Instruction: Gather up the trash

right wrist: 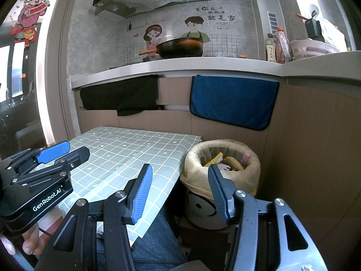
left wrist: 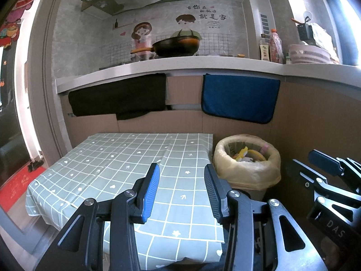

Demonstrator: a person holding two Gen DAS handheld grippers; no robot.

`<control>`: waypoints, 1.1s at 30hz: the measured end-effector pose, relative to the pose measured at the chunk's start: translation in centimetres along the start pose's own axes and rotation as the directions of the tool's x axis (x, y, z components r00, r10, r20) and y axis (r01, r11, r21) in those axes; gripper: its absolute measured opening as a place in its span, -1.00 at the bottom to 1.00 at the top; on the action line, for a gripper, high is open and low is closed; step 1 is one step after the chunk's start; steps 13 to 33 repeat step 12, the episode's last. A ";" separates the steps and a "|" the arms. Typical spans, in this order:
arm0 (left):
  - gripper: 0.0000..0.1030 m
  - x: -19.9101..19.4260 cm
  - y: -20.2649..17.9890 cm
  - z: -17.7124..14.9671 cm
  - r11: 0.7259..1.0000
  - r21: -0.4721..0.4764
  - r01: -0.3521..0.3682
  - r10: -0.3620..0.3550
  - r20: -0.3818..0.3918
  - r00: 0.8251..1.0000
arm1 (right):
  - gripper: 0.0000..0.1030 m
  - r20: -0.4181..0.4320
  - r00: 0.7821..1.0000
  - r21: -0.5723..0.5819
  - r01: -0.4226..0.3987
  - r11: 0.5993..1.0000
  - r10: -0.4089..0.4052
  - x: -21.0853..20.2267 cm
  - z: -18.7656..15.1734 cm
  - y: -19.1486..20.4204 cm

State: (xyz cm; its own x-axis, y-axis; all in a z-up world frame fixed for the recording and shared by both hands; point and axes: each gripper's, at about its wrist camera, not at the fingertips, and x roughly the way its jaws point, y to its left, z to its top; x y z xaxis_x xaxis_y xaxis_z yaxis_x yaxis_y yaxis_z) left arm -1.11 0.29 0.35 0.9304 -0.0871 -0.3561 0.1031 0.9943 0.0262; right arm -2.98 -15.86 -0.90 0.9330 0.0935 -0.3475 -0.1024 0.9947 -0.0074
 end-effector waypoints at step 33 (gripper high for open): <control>-0.18 0.0 0.1 0.0 1.000 0.002 0.003 -0.003 -0.004 1.000 | -0.04 -0.004 1.000 0.001 0.003 1.000 -0.003 -0.1 0.0 0.1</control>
